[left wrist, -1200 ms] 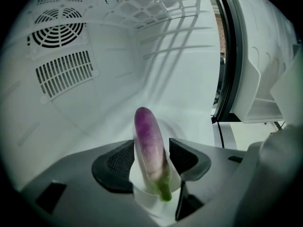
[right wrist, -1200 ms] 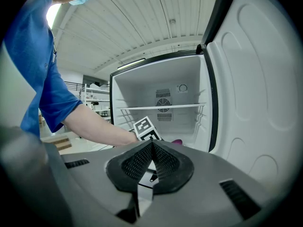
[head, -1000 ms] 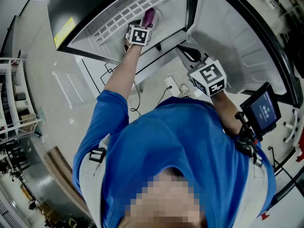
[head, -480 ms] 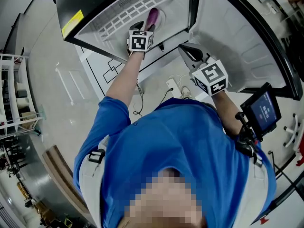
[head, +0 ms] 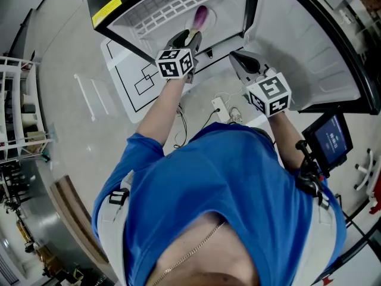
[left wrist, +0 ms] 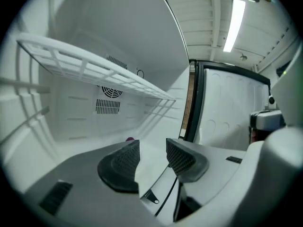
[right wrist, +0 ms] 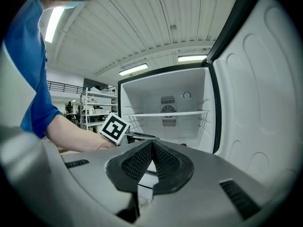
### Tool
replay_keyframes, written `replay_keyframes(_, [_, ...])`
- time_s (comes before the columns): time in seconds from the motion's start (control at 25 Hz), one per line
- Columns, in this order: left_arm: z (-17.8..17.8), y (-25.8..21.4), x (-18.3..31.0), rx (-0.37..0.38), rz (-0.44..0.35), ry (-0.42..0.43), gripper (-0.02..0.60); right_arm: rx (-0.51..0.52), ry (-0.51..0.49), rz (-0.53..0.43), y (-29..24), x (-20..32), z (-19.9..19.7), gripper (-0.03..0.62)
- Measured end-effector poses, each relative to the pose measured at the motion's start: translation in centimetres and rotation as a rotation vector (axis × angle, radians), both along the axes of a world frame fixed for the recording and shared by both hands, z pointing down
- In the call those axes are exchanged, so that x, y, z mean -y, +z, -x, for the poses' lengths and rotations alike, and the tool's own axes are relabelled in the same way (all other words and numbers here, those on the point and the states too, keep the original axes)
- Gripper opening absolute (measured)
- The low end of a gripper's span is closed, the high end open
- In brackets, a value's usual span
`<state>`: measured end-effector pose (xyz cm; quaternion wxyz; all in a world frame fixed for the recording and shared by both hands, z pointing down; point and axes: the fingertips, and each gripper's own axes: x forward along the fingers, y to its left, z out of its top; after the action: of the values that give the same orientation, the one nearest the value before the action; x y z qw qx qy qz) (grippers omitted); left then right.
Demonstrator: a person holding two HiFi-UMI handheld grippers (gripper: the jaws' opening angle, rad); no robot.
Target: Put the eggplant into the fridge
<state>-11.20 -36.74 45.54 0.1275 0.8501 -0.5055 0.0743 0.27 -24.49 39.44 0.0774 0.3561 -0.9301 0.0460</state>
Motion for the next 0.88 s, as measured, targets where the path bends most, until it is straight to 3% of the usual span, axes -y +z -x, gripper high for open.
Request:
replay_keyframes(0.16, [-0.3, -1.1, -2.0, -0.089, -0.012, 0.007, 0.151, 0.023, 0.011, 0.012, -0.1, 0.3, -0.3, 0.0])
replay_keyframes(0.64, [-0.6, -3.2, -6.6, -0.188, -0.061, -0.001, 0.01, 0.051, 0.035, 0.009, -0.3, 0.6, -1.5, 0.0])
replay_keyframes(0.88, [-0.5, -4.1, -7.9, -0.228, -0.061, 0.009, 0.008, 0.059, 0.06, 0.012, -0.8, 1.0, -2.0, 0.0])
